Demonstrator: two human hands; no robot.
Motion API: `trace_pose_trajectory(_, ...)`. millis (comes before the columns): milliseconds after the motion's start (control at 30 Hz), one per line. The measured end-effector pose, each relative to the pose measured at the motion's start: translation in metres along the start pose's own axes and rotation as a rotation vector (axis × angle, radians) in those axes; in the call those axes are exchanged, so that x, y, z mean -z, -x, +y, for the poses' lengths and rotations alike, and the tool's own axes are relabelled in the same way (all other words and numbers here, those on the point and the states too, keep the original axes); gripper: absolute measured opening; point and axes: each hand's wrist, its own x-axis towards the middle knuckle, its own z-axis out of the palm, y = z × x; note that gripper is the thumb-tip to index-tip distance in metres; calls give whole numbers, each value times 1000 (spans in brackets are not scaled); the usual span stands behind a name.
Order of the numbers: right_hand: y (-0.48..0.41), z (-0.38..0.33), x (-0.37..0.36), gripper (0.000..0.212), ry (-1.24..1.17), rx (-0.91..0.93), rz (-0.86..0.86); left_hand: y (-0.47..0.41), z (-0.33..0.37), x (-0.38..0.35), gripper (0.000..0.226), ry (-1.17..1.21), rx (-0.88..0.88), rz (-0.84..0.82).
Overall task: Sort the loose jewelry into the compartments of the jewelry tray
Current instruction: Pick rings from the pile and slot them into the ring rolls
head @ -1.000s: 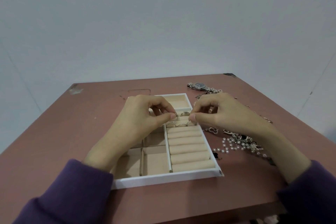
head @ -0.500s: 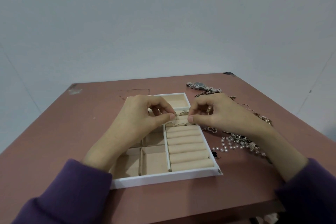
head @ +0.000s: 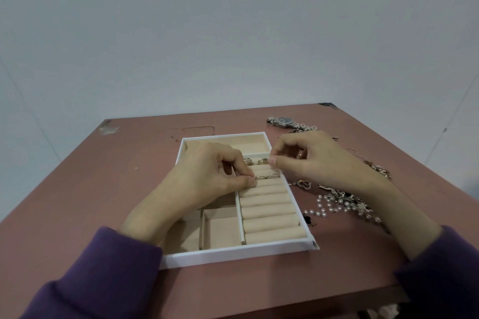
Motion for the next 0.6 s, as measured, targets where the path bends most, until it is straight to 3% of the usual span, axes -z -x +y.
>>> trace_pose_trajectory(167,0,0,0,11,-13,-5,3,0,0,0,4,-32,14,-25)
trace_pose_trajectory(600,0,1,0,10,2,9,17,1,-3,1,16,-102,-54,-12)
